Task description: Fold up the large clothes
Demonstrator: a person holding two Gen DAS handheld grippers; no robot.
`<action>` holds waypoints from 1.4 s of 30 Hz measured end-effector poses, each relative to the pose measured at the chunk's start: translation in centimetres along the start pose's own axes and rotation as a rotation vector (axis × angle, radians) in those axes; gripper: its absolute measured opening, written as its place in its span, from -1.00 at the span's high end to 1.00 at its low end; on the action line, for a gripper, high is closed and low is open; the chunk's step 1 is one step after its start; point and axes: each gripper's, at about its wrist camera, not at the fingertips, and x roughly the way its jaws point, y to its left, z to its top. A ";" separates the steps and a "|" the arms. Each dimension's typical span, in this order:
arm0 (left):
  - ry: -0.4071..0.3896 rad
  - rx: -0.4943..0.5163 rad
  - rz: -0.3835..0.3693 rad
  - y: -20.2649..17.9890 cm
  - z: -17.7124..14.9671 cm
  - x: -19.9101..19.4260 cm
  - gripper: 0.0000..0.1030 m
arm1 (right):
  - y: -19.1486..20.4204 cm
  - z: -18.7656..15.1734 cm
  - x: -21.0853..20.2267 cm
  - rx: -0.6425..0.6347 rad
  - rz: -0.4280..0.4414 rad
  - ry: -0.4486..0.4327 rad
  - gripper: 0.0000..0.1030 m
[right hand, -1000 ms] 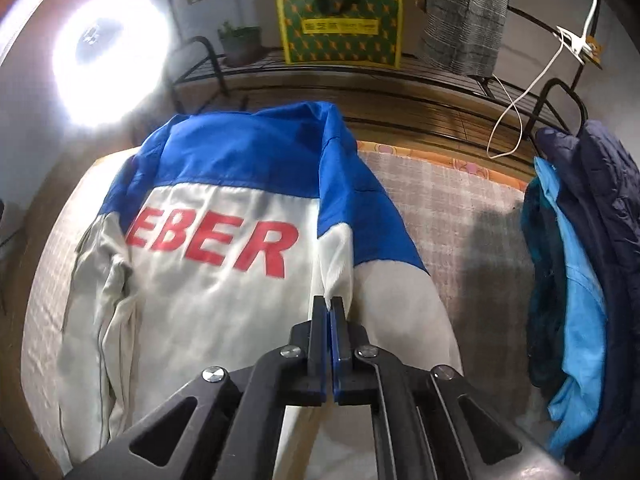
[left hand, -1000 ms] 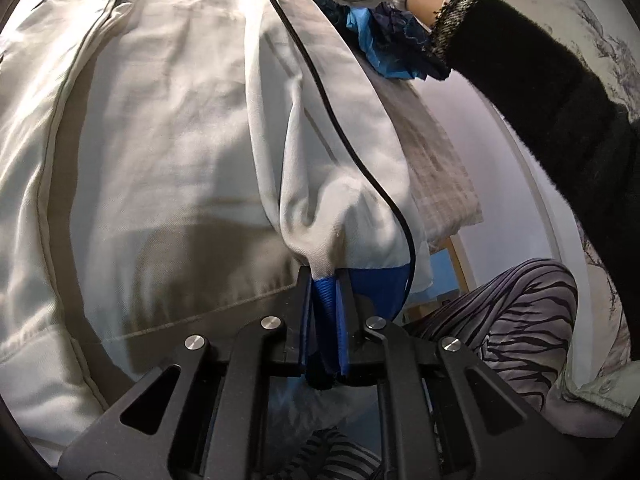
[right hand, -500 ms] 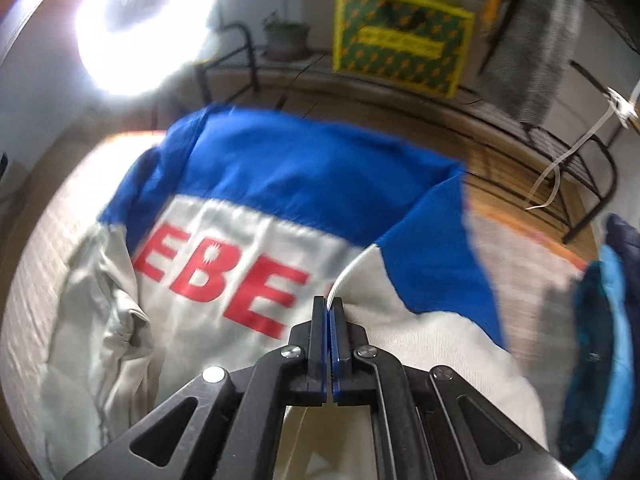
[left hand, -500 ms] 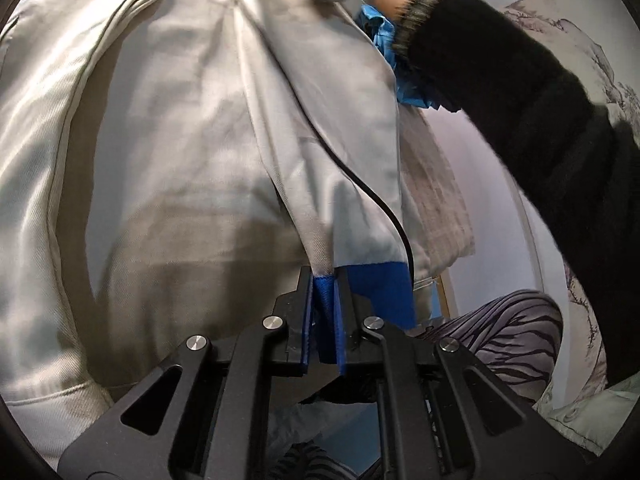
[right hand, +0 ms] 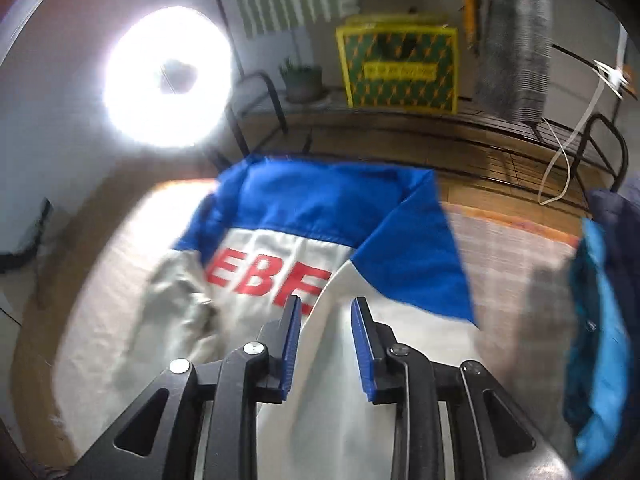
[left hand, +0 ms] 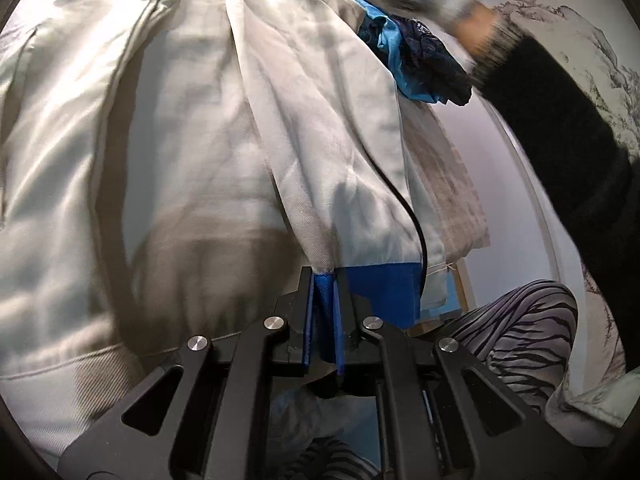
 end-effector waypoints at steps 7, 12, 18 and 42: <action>0.003 -0.016 -0.009 -0.1 0.6 0.6 0.88 | -1.7 -6.6 -13.8 0.074 0.071 -0.088 0.42; 0.006 0.003 0.001 -0.1 0.2 0.6 0.88 | -1.9 -15.7 -19.6 0.135 0.109 -0.061 0.25; 0.014 0.017 0.038 -0.3 0.2 0.5 0.88 | -5.0 -20.4 -17.4 0.252 0.100 -0.034 0.21; 0.032 0.046 0.030 -0.1 0.1 1.3 0.88 | -13.5 -12.9 -2.6 0.322 0.078 -0.106 -0.09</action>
